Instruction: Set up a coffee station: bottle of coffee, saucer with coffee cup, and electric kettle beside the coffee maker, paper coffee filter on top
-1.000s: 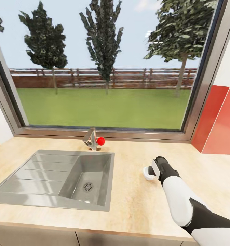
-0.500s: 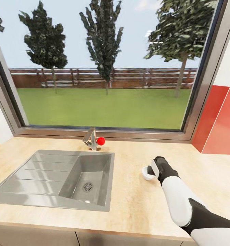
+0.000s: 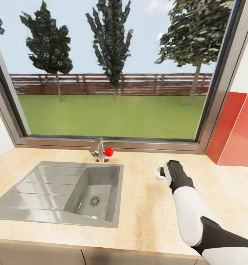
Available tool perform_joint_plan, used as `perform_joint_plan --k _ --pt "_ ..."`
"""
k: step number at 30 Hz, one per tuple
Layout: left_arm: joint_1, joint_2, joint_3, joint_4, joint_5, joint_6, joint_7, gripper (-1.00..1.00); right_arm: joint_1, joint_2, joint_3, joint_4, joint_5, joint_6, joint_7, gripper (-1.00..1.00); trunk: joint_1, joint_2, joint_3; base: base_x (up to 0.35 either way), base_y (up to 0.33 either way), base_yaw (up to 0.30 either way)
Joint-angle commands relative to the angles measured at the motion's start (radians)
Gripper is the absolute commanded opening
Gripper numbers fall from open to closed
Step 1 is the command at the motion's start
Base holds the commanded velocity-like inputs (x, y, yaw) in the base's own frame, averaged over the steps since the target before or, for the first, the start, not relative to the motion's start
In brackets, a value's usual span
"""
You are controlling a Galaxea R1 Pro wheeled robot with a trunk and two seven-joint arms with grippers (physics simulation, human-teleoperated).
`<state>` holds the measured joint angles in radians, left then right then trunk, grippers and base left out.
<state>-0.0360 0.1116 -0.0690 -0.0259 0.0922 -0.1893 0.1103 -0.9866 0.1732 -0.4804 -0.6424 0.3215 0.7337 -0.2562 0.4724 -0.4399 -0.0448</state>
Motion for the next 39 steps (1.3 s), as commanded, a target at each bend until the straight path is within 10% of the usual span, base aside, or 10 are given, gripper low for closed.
perform_joint_plan --k 1,39 --pt "-0.001 0.0 -0.008 0.0 0.01 -0.004 0.002 1.0 -0.001 0.001 0.0 -0.021 -0.001 0.002 0.002 -1.0 0.001 -0.002 -0.002 0.0 0.0 0.0" --pt "-0.005 -0.013 0.004 -0.015 0.018 -0.016 0.008 1.0 -0.001 0.001 0.043 -0.106 -0.009 0.003 0.006 -1.0 0.001 -0.002 0.009 -0.057 0.238 0.16"
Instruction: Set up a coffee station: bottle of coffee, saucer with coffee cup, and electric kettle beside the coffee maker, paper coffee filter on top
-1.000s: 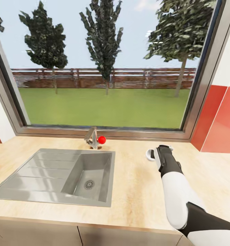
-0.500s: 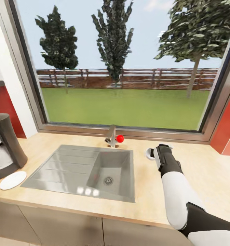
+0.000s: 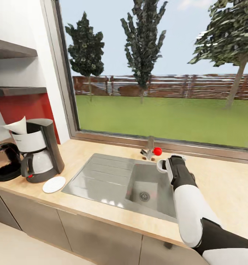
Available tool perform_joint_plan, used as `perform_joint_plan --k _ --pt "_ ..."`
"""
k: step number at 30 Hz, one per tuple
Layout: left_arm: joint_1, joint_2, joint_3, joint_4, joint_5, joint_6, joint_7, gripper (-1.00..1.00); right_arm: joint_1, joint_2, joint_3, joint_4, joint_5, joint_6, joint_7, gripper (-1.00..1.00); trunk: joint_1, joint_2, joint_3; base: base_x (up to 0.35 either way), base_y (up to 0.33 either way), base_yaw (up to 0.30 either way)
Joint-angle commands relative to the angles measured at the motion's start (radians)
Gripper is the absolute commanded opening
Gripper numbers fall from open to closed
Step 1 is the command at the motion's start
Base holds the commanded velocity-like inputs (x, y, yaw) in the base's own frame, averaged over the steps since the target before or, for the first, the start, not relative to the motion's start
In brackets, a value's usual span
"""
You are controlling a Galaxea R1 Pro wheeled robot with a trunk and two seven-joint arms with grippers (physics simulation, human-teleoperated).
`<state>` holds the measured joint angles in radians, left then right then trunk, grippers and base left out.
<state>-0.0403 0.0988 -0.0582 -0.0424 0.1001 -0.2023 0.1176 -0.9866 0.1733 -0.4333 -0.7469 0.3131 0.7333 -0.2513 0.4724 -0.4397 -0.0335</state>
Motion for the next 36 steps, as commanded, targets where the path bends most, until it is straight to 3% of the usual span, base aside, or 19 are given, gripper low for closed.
perform_joint_plan --k 1,36 --pt "-0.001 0.0 -0.007 0.001 0.01 -0.004 0.001 1.0 -0.001 0.001 -0.004 -0.002 0.0 0.003 0.001 -1.0 0.001 -0.002 -0.002 0.0 0.306 0.277" --pt "-0.001 -0.002 -0.006 0.0 0.011 -0.005 0.001 1.0 -0.001 0.001 -0.004 -0.002 0.0 0.003 0.001 -1.0 0.001 -0.002 -0.002 0.0 0.266 0.278"
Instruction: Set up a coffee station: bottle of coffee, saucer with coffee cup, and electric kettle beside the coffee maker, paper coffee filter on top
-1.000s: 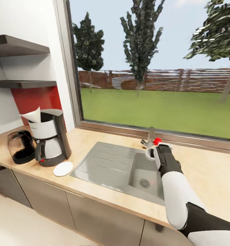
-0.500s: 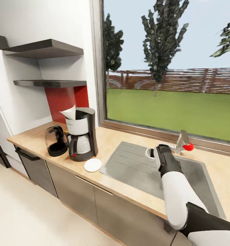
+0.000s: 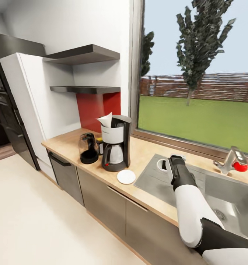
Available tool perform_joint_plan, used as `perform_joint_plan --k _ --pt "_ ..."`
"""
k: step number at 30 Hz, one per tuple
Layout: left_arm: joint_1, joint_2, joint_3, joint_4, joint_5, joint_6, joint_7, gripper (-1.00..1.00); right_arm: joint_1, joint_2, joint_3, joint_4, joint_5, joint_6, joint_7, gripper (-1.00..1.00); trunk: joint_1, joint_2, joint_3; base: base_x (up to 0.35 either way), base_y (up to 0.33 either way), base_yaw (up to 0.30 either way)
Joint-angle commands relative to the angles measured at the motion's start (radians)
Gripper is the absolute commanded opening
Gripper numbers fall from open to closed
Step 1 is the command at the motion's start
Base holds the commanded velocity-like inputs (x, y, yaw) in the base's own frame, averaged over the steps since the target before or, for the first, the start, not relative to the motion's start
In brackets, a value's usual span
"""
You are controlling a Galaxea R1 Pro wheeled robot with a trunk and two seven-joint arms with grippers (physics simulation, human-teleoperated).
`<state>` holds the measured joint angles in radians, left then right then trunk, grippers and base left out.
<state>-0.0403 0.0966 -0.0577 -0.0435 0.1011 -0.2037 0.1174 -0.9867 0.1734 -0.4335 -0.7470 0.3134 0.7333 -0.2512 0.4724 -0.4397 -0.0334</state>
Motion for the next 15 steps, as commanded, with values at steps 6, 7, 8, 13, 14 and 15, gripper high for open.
perform_joint_plan --k 6,7,8,13,14,15 --pt "-0.001 0.0 -0.007 0.002 0.011 -0.003 0.001 1.0 -0.001 0.001 -0.004 -0.002 0.0 0.003 0.001 -1.0 0.001 -0.002 -0.002 0.0 0.176 0.195" --pt "-0.001 0.0 -0.007 0.002 0.01 -0.005 0.001 1.0 -0.001 0.001 -0.004 -0.003 0.0 0.003 0.003 -1.0 0.001 -0.002 -0.002 0.0 0.173 0.008" --pt "-0.001 0.0 -0.007 0.002 0.01 -0.005 0.001 1.0 -0.001 0.001 -0.004 -0.003 0.0 0.002 0.004 -1.0 0.001 -0.002 -0.002 0.0 0.168 0.005" --pt "-0.001 -0.001 -0.007 0.002 0.01 -0.004 0.001 1.0 -0.001 0.001 -0.004 -0.002 0.001 0.001 0.011 -1.0 0.001 -0.002 -0.002 0.0 0.15 0.001" --pt "-0.001 -0.001 -0.007 0.001 0.01 -0.005 0.001 1.0 -0.001 0.001 -0.004 -0.002 0.001 0.001 0.011 -1.0 0.001 -0.002 -0.002 0.0 0.143 0.0" --pt "-0.001 -0.001 -0.007 0.001 0.01 -0.004 0.001 1.0 -0.001 0.001 -0.004 -0.002 0.001 0.001 0.011 -1.0 0.001 -0.002 -0.002 0.0 0.143 0.0"
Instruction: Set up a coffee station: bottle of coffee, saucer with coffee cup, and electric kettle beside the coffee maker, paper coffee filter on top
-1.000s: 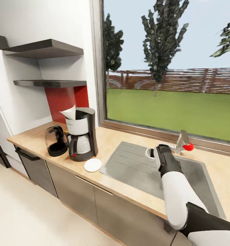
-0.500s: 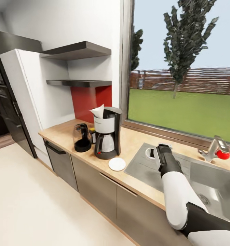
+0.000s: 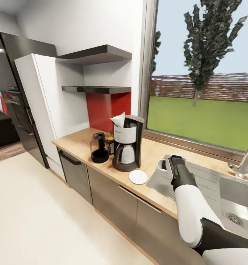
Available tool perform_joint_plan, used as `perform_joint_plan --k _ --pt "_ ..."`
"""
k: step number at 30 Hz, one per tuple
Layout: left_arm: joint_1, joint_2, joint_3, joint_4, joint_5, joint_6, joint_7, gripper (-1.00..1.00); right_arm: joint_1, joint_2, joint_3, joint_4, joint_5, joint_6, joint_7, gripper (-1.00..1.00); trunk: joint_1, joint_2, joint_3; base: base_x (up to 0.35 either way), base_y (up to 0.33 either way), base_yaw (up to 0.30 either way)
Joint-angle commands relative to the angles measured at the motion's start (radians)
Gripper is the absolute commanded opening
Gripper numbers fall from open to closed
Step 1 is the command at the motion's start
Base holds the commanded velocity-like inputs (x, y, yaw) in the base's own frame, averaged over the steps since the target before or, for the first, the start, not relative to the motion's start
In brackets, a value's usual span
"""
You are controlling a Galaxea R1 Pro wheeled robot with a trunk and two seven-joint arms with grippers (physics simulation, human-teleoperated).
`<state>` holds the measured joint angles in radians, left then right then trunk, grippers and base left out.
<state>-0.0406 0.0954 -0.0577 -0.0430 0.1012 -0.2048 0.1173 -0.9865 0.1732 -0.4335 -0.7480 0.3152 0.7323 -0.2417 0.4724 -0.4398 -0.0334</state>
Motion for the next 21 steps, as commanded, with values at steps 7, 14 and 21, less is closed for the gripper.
perform_joint_plan --k 7,14,21 --pt "-0.002 0.0 -0.007 -0.003 0.011 -0.004 0.001 1.0 -0.001 0.001 -0.004 -0.008 -0.001 0.004 -0.002 -1.0 0.001 -0.002 -0.002 0.0 0.069 0.012" --pt "-0.003 0.001 -0.007 -0.003 0.011 -0.001 0.001 1.0 -0.001 0.001 -0.004 -0.006 -0.001 0.004 -0.002 -1.0 0.001 -0.002 -0.002 0.041 0.0 0.26" --pt "-0.002 0.0 -0.007 -0.002 0.011 -0.001 0.002 1.0 -0.001 0.001 -0.005 -0.003 -0.001 0.004 -0.002 -1.0 0.001 -0.002 -0.002 0.17 0.0 0.276"
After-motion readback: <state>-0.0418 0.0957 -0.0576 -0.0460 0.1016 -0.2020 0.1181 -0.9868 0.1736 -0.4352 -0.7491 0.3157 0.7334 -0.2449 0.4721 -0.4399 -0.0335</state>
